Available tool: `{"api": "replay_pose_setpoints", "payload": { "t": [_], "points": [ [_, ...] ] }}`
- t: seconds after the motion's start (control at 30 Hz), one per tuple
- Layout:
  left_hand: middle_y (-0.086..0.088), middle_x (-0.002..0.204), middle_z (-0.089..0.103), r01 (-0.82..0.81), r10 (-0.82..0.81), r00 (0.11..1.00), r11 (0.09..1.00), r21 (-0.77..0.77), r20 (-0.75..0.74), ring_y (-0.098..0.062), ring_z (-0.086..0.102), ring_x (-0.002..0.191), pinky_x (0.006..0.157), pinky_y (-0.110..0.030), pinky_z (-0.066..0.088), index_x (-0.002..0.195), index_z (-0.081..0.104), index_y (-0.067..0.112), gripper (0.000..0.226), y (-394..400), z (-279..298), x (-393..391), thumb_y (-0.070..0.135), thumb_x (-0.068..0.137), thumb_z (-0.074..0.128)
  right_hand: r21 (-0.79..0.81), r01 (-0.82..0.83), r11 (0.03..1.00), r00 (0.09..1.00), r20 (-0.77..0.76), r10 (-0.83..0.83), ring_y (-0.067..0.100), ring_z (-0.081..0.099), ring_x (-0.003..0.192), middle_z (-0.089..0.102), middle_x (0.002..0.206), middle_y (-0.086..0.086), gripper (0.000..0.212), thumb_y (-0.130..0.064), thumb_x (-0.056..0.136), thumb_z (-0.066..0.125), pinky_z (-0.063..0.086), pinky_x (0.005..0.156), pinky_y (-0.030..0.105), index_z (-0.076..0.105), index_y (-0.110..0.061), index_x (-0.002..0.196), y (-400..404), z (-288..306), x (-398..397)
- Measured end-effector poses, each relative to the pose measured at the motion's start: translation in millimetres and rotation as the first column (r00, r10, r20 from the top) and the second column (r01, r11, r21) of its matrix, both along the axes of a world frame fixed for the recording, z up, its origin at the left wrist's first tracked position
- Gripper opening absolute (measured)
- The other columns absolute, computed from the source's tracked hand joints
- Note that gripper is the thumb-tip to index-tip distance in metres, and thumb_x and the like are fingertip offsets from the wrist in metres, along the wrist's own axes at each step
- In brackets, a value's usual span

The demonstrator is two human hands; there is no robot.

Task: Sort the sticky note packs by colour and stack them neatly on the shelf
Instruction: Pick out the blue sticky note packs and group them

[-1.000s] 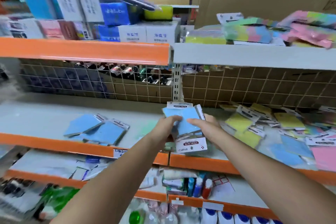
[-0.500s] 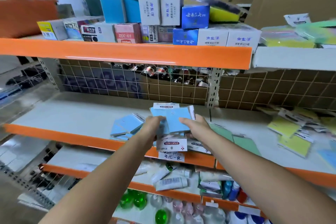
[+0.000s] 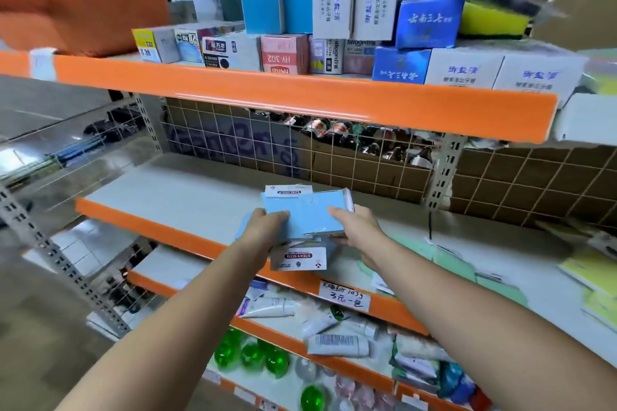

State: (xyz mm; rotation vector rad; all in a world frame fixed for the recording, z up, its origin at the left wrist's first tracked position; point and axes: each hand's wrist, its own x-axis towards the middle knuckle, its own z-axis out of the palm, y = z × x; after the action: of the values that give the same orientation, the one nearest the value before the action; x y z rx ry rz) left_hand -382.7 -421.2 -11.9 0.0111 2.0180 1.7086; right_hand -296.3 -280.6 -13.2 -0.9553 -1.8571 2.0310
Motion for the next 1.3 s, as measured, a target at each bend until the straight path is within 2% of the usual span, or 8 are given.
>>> {"api": "replay_pose_setpoints", "payload": {
  "t": [0.13, 0.3, 0.53, 0.63, 0.73, 0.97, 1.13, 1.3],
  "points": [
    [-0.015, 0.116, 0.059, -0.025, 0.025, 0.999, 1.000, -0.019, -0.020, -0.032, 0.060, 0.104, 0.084, -0.042, 0.053, 0.123, 0.046, 0.006, 0.033, -6.8, 1.1, -20.4, 0.020, 0.093, 0.054, -0.011, 0.073, 0.997, 0.997, 0.017, -0.073, 0.030, 0.068, 0.096, 0.067, 0.111, 0.013, 0.026, -0.028, 0.093, 0.057, 0.059, 0.080, 0.040, 0.059, -0.012, 0.113, -1.9, -3.7, -15.7],
    [-0.017, 0.118, 0.058, -0.023, 0.022, 0.999, 0.999, -0.034, -0.043, -0.032, 0.060, 0.098, 0.070, -0.033, 0.049, 0.124, 0.046, 0.004, 0.036, -17.6, 1.1, -60.1, 0.020, 0.094, 0.054, 0.038, 0.133, 0.990, 0.983, 0.125, -0.137, 0.028, 0.067, 0.089, 0.066, 0.109, 0.015, 0.027, -0.025, 0.096, 0.053, 0.055, 0.055, 0.026, 0.054, -0.008, 0.116, -2.8, -11.4, -33.2],
    [-0.015, 0.109, 0.063, 0.097, -0.099, 0.995, 0.993, -0.061, -0.023, -0.025, 0.059, 0.079, 0.055, -0.027, 0.043, 0.121, 0.050, 0.001, 0.030, -29.3, -0.2, -113.8, 0.017, 0.095, 0.052, 0.140, 0.258, 0.956, 0.919, 0.271, -0.288, 0.025, 0.060, 0.077, 0.060, 0.094, 0.012, 0.012, -0.014, 0.093, 0.055, 0.049, 0.050, 0.027, 0.053, -0.009, 0.104, -22.0, -30.4, -54.8],
    [-0.006, 0.085, 0.057, 0.140, -0.141, 0.990, 0.989, -0.052, -0.010, -0.018, 0.054, 0.067, 0.053, -0.026, 0.041, 0.114, 0.051, 0.005, 0.020, -29.7, 2.3, -129.1, 0.014, 0.096, 0.052, 0.156, 0.312, 0.937, 0.870, 0.350, -0.347, 0.032, 0.064, 0.078, 0.060, 0.089, 0.015, 0.015, -0.012, 0.092, 0.054, 0.052, 0.056, 0.033, 0.049, -0.007, 0.106, -27.2, -34.6, -60.6],
    [-0.009, 0.093, 0.057, 0.213, -0.213, 0.977, 0.975, -0.060, 0.010, -0.015, 0.053, 0.068, 0.054, -0.025, 0.040, 0.114, 0.052, 0.006, 0.020, -29.2, -0.4, -139.7, 0.014, 0.096, 0.053, 0.160, 0.312, 0.936, 0.842, 0.409, -0.351, 0.030, 0.063, 0.071, 0.047, 0.074, 0.007, 0.018, -0.014, 0.092, 0.055, 0.057, 0.075, 0.039, 0.044, -0.008, 0.104, -33.1, -34.2, -63.3],
    [-0.017, 0.108, 0.060, 0.316, -0.311, 0.948, 0.945, -0.086, 0.064, -0.020, 0.058, 0.074, 0.055, -0.027, 0.042, 0.127, 0.044, 0.002, 0.036, -32.2, -17.0, -151.5, 0.013, 0.094, 0.054, 0.286, 0.177, 0.942, 0.807, 0.505, -0.305, 0.020, 0.051, 0.065, 0.050, 0.074, 0.004, 0.028, -0.032, 0.089, 0.060, 0.048, 0.062, 0.030, 0.051, -0.008, 0.099, -49.0, -33.0, -72.9],
    [-0.011, 0.094, 0.058, 0.340, -0.335, 0.940, 0.934, -0.106, 0.069, -0.020, 0.057, 0.072, 0.055, -0.027, 0.042, 0.126, 0.042, 0.004, 0.034, -36.7, -17.0, -157.8, 0.014, 0.095, 0.052, 0.356, -0.010, 0.934, 0.772, 0.596, -0.219, 0.015, 0.050, 0.063, 0.057, 0.074, 0.001, 0.033, -0.046, 0.086, 0.055, 0.038, 0.057, 0.026, 0.054, -0.014, 0.082, -49.7, -30.2, -74.7],
    [-0.004, 0.084, 0.054, 0.361, -0.359, 0.933, 0.927, -0.099, 0.042, -0.015, 0.054, 0.069, 0.051, -0.025, 0.038, 0.129, 0.042, 0.004, 0.034, -36.8, -17.0, -158.0, 0.013, 0.097, 0.049, 0.451, -0.051, 0.891, 0.724, 0.631, -0.278, 0.017, 0.057, 0.080, 0.059, 0.086, -0.001, 0.042, -0.049, 0.080, 0.058, 0.042, 0.064, 0.027, 0.054, -0.012, 0.098, -50.0, -29.8, -75.9]
  ]
}}
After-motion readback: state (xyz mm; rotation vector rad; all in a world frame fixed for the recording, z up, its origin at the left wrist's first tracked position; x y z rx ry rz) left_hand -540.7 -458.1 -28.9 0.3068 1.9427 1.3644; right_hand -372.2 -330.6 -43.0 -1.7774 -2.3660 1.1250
